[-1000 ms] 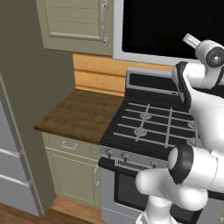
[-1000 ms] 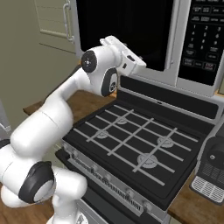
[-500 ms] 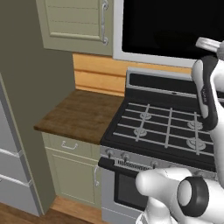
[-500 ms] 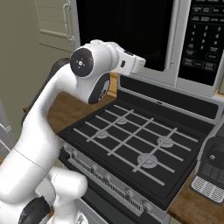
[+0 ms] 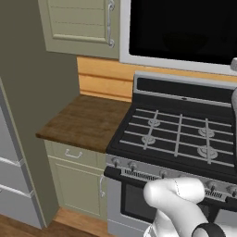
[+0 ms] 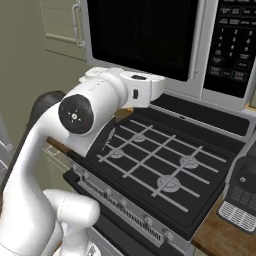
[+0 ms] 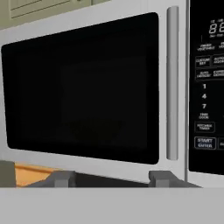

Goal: Pick the garlic from the sink and place it in the bowl. Then pick the bowl and place it in the microwave. Then close the microwave door and press the start button.

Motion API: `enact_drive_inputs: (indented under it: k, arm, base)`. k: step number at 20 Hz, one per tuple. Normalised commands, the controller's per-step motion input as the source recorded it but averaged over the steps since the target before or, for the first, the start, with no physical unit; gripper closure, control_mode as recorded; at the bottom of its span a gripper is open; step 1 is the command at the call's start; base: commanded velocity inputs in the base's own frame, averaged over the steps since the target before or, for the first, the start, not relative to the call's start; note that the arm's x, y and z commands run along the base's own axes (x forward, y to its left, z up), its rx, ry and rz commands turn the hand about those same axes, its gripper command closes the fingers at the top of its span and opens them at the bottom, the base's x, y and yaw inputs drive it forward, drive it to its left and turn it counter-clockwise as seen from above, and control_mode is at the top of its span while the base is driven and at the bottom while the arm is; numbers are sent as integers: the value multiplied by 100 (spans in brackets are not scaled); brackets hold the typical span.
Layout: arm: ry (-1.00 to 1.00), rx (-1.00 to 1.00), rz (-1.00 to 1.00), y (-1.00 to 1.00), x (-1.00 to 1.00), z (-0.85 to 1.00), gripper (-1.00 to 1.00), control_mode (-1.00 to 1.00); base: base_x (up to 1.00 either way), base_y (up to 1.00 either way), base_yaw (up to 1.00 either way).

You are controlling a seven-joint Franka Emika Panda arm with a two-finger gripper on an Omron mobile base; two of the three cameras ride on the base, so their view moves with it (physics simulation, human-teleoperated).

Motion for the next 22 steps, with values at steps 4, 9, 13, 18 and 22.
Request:
enact_drive_inputs:
  k: [4, 9, 13, 18, 22]
  arm:
    - [-2, 0, -19, -4, -71, -6, 100, -100]
    - [0, 0, -22, -18, -11, -14, 100, -100]
    - [0, 0, -24, -38, 0, -14, 100, -100]
    - [1, 0, -15, -43, 0, -6, 100, -100]
    - [3, 0, -7, -39, 29, -7, 100, -100]
  base:
    - [0, 0, 0]
    - [0, 0, 0]
    - [0, 0, 0]
    - [0, 0, 0]
    - [0, 0, 0]
